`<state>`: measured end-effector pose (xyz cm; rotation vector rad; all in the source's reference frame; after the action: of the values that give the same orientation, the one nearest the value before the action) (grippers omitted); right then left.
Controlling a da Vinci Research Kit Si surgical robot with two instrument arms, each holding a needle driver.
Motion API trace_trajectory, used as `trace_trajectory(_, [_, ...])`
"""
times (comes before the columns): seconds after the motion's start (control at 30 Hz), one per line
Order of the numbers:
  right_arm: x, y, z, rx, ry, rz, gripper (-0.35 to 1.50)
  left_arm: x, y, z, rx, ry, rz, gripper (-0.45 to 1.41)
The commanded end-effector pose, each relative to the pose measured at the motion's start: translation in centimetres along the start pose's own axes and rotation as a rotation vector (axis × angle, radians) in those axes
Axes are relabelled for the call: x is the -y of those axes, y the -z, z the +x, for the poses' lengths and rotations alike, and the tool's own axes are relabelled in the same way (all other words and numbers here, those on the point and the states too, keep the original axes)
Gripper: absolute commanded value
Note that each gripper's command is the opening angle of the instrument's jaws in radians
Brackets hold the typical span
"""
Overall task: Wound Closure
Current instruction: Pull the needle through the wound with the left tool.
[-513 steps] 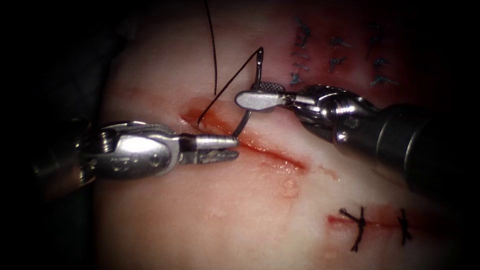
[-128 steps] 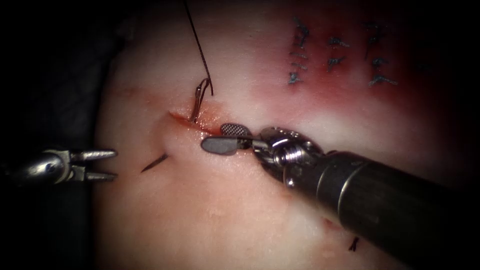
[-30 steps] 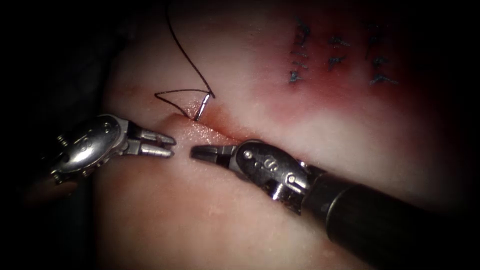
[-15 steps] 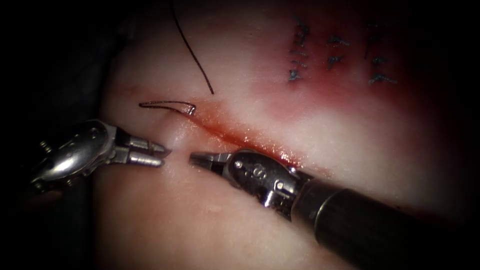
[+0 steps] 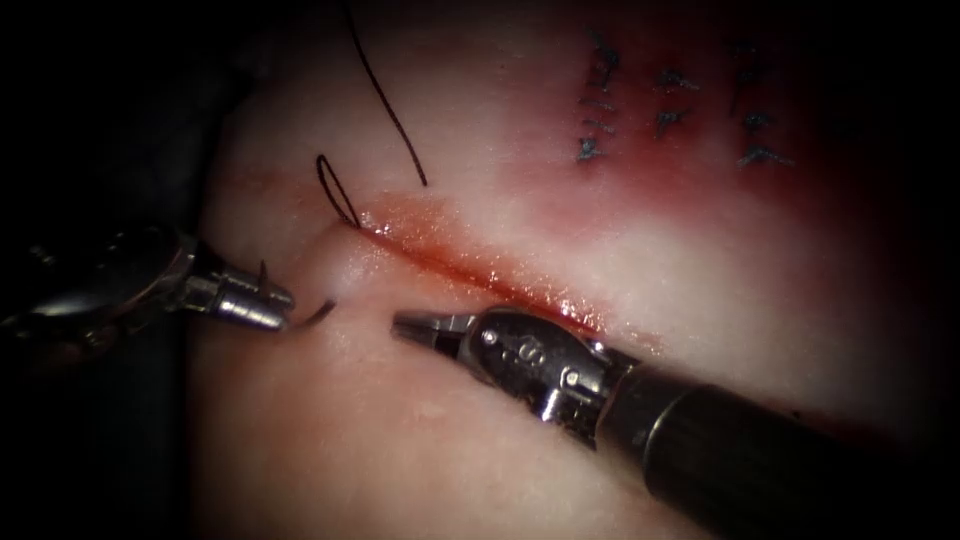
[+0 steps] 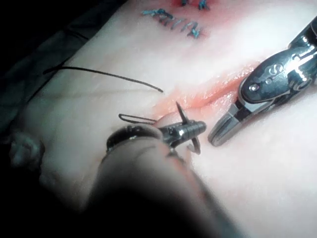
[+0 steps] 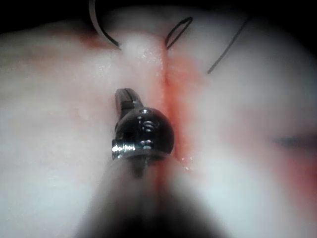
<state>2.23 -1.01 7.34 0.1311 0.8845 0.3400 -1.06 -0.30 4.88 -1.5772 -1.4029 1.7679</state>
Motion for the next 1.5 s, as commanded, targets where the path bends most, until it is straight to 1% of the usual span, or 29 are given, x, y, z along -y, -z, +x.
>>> trace_trajectory(0.03, [-0.02,-0.07,0.00,-0.001,0.008,0.000,-0.35,0.10,0.00,0.04,0.014,0.016,0.004,-0.35])
trace_trajectory(0.1, [-0.02,-0.07,0.00,-0.001,0.008,0.000,-0.35,0.10,0.01,0.03,0.031,0.035,0.004,-0.35])
trace_trajectory(0.23, [-0.02,-0.07,0.00,-0.006,0.008,0.001,-0.35,0.05,0.04,0.00,0.039,0.086,0.006,-0.35])
trace_trajectory(0.37, [-0.02,-0.07,0.00,-0.005,0.014,0.001,-0.35,-0.04,0.07,-0.02,0.045,0.108,0.006,-0.35])
trace_trajectory(0.67, [-0.04,-0.07,-0.01,-0.002,0.013,0.001,-0.35,-0.44,0.13,0.00,0.063,0.113,0.005,-0.35])
trace_trajectory(0.73, [-0.04,-0.08,-0.02,-0.002,0.014,0.001,-0.35,-0.51,0.16,0.02,0.060,0.075,0.005,-0.35])
trace_trajectory(0.83, [-0.03,-0.08,-0.02,-0.002,0.015,0.001,-0.35,-0.62,0.20,0.07,0.049,-0.042,0.003,-0.35])
trace_trajectory(1.0, [-0.03,-0.07,-0.03,-0.002,0.016,0.001,-0.35,-0.82,0.21,0.06,0.040,-0.310,-0.018,-0.35])
trace_trajectory(1.03, [-0.04,-0.07,-0.04,-0.002,0.017,0.001,-0.35,-0.91,0.20,0.04,0.041,-0.397,-0.030,-0.35])
trace_trajectory(1.07, [-0.04,-0.07,-0.04,-0.002,0.017,0.001,-0.35,-0.91,0.20,0.04,0.041,-0.397,-0.030,-0.35])
trace_trajectory(1.13, [-0.04,-0.09,-0.06,0.004,0.019,0.002,-0.35,-0.99,0.19,0.06,0.029,-0.460,-0.035,-0.35])
trace_trajectory(1.17, [-0.04,-0.09,-0.07,0.004,0.020,0.001,-0.35,-1.04,0.18,0.08,0.010,-0.511,-0.035,-0.35])
trace_trajectory(1.27, [-0.03,-0.12,-0.11,0.011,0.026,0.003,-0.35,-1.14,0.20,0.16,-0.047,-0.581,-0.019,-0.35])
trace_trajectory(1.3, [-0.01,-0.12,-0.12,0.011,0.009,0.001,0.02,-1.23,0.22,0.27,-0.087,-0.630,-0.005,-0.35])
trace_trajectory(1.33, [-0.01,-0.12,-0.12,0.011,0.009,0.001,0.02,-1.23,0.22,0.27,-0.087,-0.630,-0.005,-0.35])
trace_trajectory(1.37, [-0.01,-0.12,-0.10,0.011,-0.004,0.001,0.37,-1.25,0.23,0.31,-0.096,-0.644,-0.002,-0.35])
trace_trajectory(1.4, [-0.01,-0.12,-0.09,0.001,-0.019,-0.005,0.62,-1.27,0.23,0.33,-0.099,-0.653,-0.001,-0.35])
trace_trajectory(1.43, [-0.01,-0.10,-0.03,-0.040,-0.043,-0.027,1.09,-1.29,0.23,0.37,-0.095,-0.674,-0.005,-0.35])
trace_trajectory(1.47, [-0.01,-0.10,-0.03,-0.040,-0.043,-0.027,1.09,-1.29,0.23,0.37,-0.095,-0.674,-0.005,-0.35])
trace_trajectory(1.5, [-0.03,-0.07,0.07,-0.087,-0.070,-0.063,1.19,-1.30,0.23,0.38,-0.100,-0.677,0.019,-0.35])
